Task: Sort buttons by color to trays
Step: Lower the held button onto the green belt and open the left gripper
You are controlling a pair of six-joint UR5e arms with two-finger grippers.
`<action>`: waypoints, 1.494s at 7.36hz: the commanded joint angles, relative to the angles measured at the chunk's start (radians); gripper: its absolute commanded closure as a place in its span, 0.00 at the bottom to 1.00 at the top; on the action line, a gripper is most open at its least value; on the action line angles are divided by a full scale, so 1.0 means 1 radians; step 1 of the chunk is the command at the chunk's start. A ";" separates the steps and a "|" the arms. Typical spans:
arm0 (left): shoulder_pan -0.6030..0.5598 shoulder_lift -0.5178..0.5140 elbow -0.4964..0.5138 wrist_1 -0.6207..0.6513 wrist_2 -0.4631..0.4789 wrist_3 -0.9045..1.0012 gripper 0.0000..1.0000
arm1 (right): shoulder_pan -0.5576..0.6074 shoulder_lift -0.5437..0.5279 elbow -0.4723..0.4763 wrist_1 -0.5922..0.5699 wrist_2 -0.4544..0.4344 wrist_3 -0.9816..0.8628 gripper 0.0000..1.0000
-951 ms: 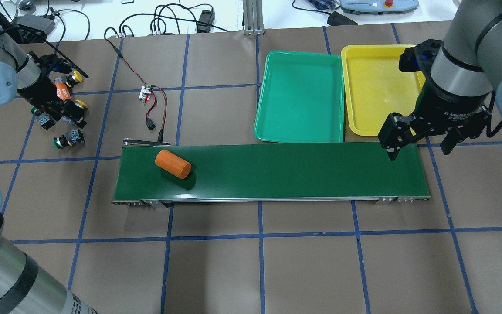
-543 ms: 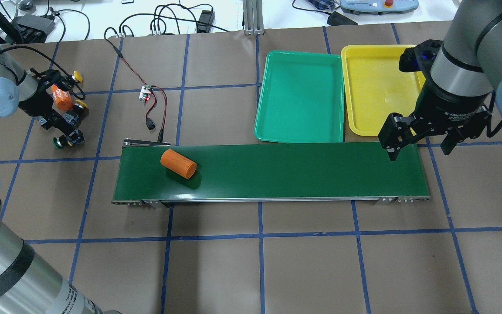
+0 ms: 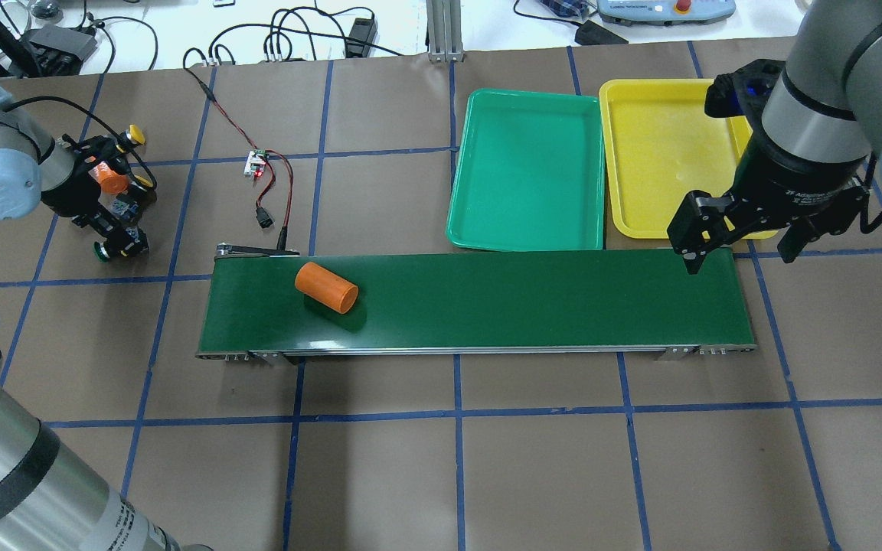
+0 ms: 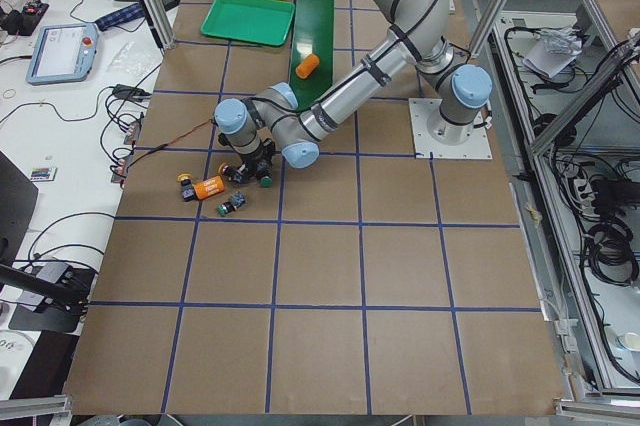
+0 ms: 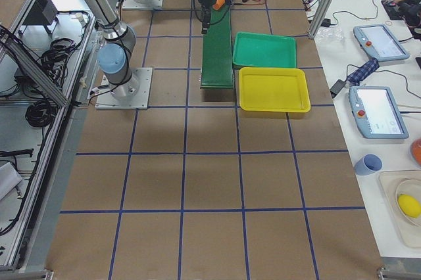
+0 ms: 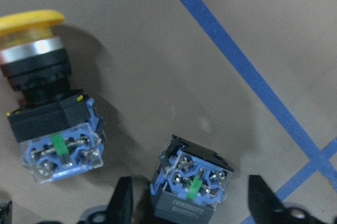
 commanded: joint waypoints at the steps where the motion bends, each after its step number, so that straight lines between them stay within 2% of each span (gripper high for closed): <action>1: -0.007 0.054 -0.010 -0.049 0.002 -0.249 1.00 | 0.000 -0.003 0.002 -0.015 -0.001 -0.003 0.00; 3: -0.038 0.177 -0.024 -0.254 -0.019 -0.576 1.00 | 0.000 -0.001 -0.001 -0.016 0.004 0.009 0.00; 5: -0.131 0.299 -0.123 -0.275 -0.022 -0.877 1.00 | -0.005 0.005 -0.003 -0.041 0.002 -0.009 0.00; 8: -0.315 0.424 -0.294 -0.217 -0.038 -1.298 1.00 | -0.019 0.012 -0.007 -0.100 0.004 0.004 0.00; 11: -0.368 0.421 -0.407 -0.013 -0.041 -1.323 1.00 | -0.019 0.000 -0.004 -0.115 0.011 -0.006 0.00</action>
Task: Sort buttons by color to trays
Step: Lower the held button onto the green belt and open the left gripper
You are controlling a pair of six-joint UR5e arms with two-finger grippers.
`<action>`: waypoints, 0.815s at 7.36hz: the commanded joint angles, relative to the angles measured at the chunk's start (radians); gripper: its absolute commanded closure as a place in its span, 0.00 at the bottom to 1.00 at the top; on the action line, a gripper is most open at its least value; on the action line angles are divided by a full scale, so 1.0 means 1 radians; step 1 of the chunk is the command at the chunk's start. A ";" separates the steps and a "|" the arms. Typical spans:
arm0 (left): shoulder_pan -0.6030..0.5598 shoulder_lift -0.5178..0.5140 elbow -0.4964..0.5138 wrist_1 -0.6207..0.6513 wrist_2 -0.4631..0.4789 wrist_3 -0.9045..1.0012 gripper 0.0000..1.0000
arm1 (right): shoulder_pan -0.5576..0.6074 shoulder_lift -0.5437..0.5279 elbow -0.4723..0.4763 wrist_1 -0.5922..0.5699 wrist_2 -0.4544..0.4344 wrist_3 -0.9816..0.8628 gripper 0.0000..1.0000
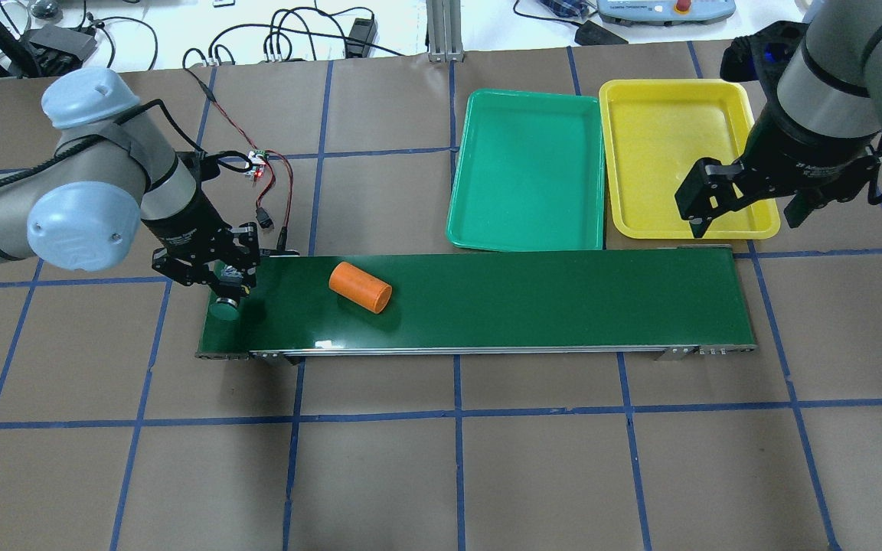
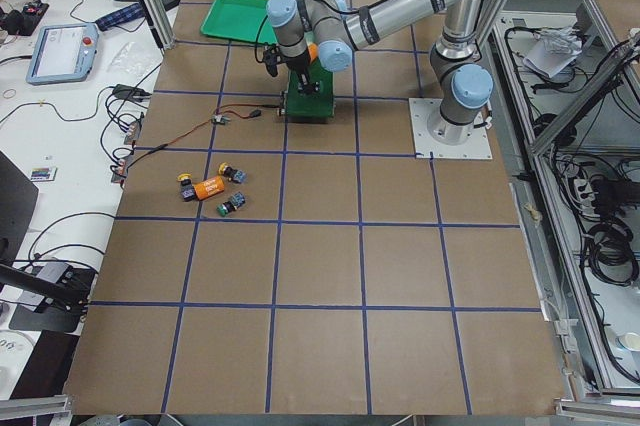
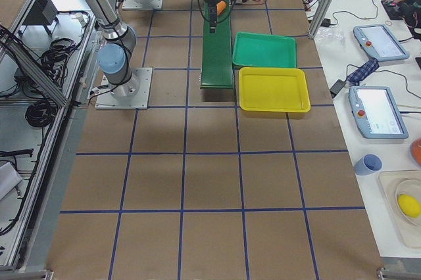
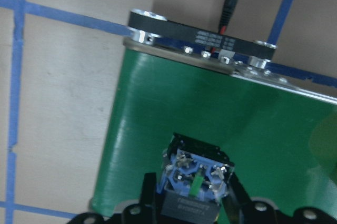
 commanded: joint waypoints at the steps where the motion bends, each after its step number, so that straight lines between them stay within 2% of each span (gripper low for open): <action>1: -0.019 -0.013 -0.056 0.093 -0.003 -0.009 0.88 | -0.001 0.001 0.008 -0.008 0.007 -0.001 0.00; 3: -0.020 -0.023 -0.058 0.103 -0.003 -0.012 0.20 | -0.001 0.000 0.016 -0.002 -0.002 -0.003 0.00; 4: -0.020 -0.010 -0.056 0.103 -0.006 -0.030 0.00 | -0.001 0.000 0.016 -0.007 0.000 0.000 0.00; 5: -0.019 0.008 -0.038 0.103 -0.004 -0.014 0.00 | -0.001 0.000 0.016 -0.001 -0.002 -0.001 0.00; 6: 0.004 0.010 0.050 0.067 0.000 -0.006 0.00 | -0.001 0.000 0.017 -0.001 0.000 -0.001 0.00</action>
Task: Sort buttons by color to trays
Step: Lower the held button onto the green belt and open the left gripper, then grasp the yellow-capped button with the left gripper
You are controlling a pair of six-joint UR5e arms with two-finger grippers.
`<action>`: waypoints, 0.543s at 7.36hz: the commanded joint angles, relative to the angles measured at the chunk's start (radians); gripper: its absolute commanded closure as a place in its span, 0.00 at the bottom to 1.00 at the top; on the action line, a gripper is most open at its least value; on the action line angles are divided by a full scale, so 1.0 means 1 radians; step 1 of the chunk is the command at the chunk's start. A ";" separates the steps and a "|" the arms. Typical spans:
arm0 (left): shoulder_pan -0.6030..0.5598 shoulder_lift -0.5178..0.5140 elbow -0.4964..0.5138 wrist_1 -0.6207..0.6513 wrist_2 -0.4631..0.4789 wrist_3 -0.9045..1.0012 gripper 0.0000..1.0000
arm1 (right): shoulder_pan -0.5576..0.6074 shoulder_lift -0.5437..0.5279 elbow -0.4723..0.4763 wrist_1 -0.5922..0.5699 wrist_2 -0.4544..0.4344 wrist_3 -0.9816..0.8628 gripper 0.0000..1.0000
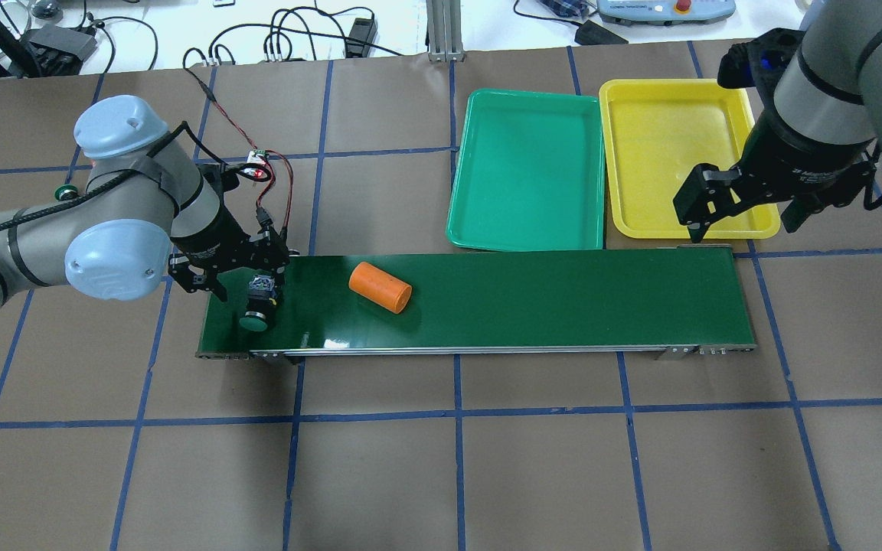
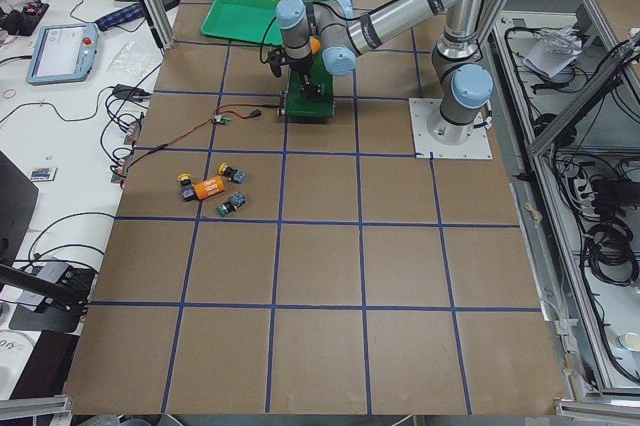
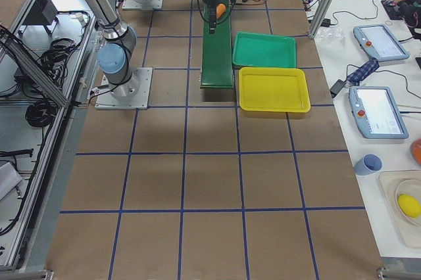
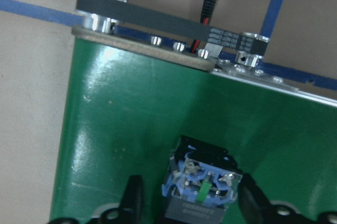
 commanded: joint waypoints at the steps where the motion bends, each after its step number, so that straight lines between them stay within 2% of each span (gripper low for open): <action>1: 0.048 -0.029 0.196 -0.142 0.013 0.079 0.00 | 0.000 0.000 0.003 0.003 0.002 0.000 0.00; 2: 0.114 -0.078 0.302 -0.167 0.025 0.252 0.00 | 0.000 0.000 0.003 0.005 0.003 0.000 0.00; 4: 0.191 -0.209 0.432 -0.154 0.056 0.533 0.00 | 0.000 0.002 0.004 0.006 0.003 0.000 0.00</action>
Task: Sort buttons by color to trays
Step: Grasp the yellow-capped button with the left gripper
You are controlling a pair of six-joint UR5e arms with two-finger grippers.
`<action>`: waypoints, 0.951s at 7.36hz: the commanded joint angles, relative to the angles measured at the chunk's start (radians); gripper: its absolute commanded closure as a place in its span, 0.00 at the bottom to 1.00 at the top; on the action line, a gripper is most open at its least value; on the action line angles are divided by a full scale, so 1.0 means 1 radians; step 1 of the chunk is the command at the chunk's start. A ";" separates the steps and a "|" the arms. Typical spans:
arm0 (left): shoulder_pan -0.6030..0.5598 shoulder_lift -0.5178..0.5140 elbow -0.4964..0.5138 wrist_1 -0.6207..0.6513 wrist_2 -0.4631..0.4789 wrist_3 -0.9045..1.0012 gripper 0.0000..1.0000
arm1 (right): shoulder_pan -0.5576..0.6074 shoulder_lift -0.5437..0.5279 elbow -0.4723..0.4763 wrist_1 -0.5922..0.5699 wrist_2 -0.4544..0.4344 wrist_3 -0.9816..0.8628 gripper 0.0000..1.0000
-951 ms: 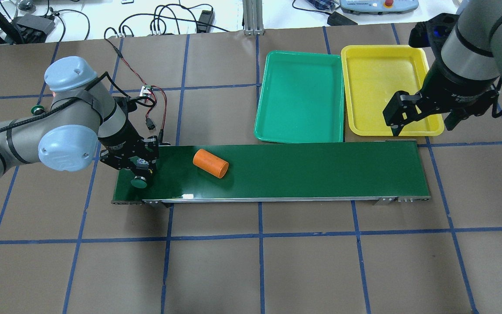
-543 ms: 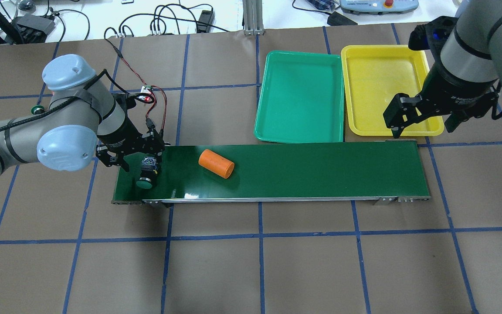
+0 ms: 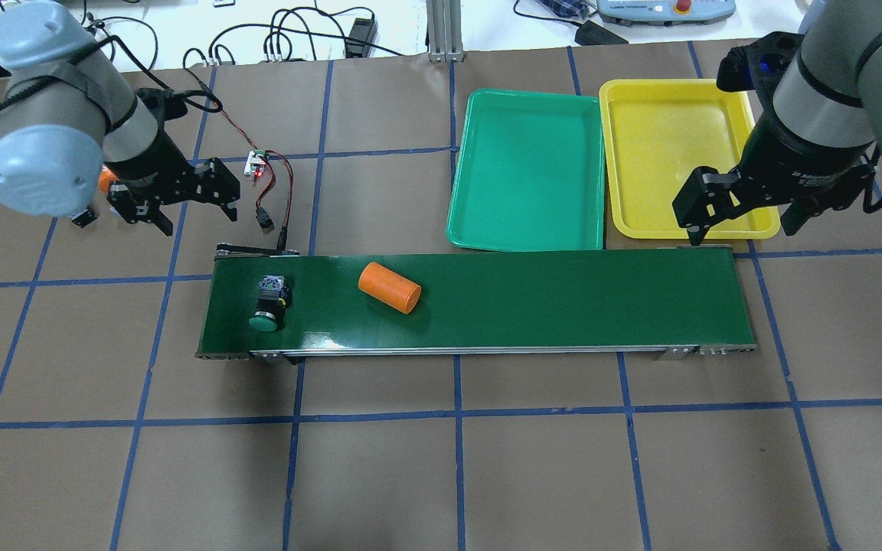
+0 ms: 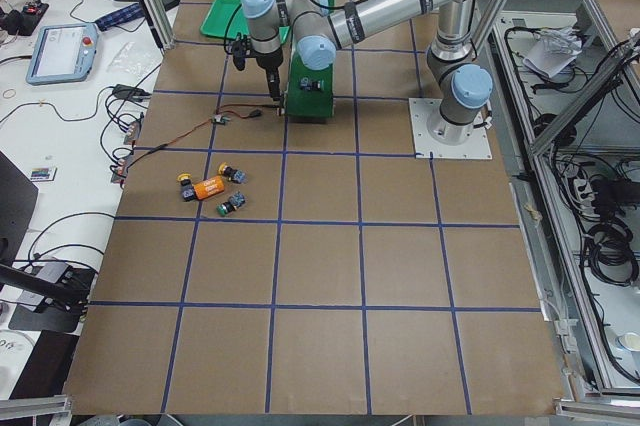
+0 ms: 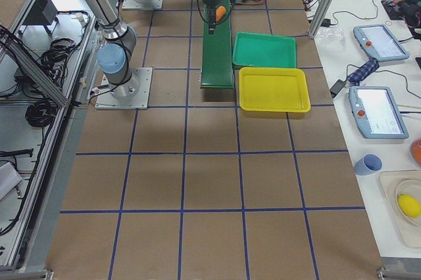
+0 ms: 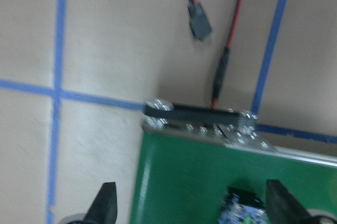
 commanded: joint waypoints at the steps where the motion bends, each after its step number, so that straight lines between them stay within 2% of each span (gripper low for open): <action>1: 0.095 -0.168 0.144 0.050 0.012 0.236 0.00 | 0.000 -0.002 0.010 0.000 0.002 0.000 0.00; 2: 0.128 -0.244 0.183 0.098 0.012 0.253 0.00 | -0.001 -0.002 0.016 -0.005 0.002 -0.002 0.00; 5: 0.178 -0.373 0.189 0.275 0.001 0.253 0.00 | 0.000 -0.003 0.023 -0.003 0.000 -0.002 0.00; 7: 0.177 -0.386 0.169 0.273 -0.003 0.250 0.00 | 0.000 -0.002 0.023 0.000 -0.001 -0.002 0.00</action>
